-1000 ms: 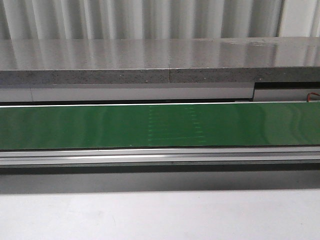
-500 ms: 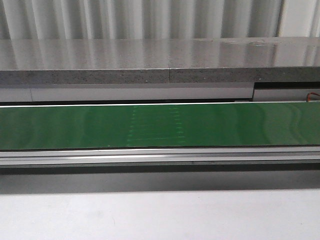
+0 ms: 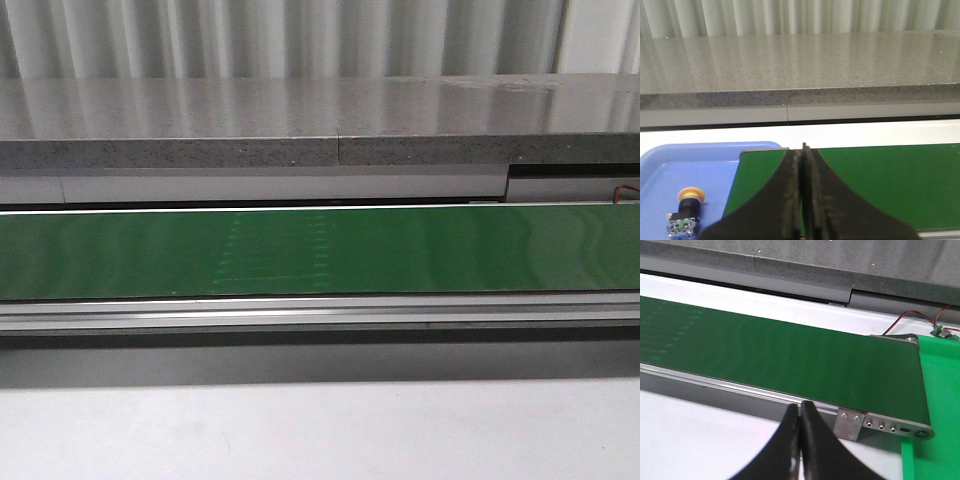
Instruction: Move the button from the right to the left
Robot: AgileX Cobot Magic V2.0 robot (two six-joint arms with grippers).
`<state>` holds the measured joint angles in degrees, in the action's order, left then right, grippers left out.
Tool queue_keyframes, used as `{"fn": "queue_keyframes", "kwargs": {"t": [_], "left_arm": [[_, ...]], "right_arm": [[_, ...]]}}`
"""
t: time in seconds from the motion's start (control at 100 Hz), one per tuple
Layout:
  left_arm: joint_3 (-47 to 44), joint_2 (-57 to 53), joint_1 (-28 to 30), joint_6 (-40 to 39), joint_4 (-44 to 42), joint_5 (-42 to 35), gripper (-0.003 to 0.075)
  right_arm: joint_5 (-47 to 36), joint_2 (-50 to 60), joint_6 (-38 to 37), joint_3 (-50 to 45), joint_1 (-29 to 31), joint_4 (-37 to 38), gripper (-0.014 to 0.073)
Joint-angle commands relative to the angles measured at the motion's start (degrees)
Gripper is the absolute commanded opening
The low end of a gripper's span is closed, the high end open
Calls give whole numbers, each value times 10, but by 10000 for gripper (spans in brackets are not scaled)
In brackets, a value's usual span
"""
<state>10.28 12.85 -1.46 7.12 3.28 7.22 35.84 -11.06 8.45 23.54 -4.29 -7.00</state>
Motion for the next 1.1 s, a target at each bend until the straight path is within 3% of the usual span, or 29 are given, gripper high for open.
{"fn": "queue_keyframes", "kwargs": {"t": [0.0, 0.1, 0.36, 0.42, 0.51, 1.09], "left_arm": [[5, -20, -1, -24, -46, -51, -20], [-15, -56, -1, -82, -93, -47, -20], [-119, -155, -1, -83, -81, -37, -20], [-112, -151, -1, -83, -71, 21, -20], [-117, -151, -2, -83, -71, 40, -20], [-117, -151, -2, -83, -71, 34, -20]], "right_arm": [[-46, -5, 4, 14, -1, -4, -68], [-46, -5, 4, 14, -1, -4, -68], [-46, -5, 4, 14, -1, -4, -68], [-44, -5, 4, 14, -1, -4, -68], [-43, -5, 4, 14, -1, -4, -68], [-41, -5, 4, 14, -1, -4, -68]]}}
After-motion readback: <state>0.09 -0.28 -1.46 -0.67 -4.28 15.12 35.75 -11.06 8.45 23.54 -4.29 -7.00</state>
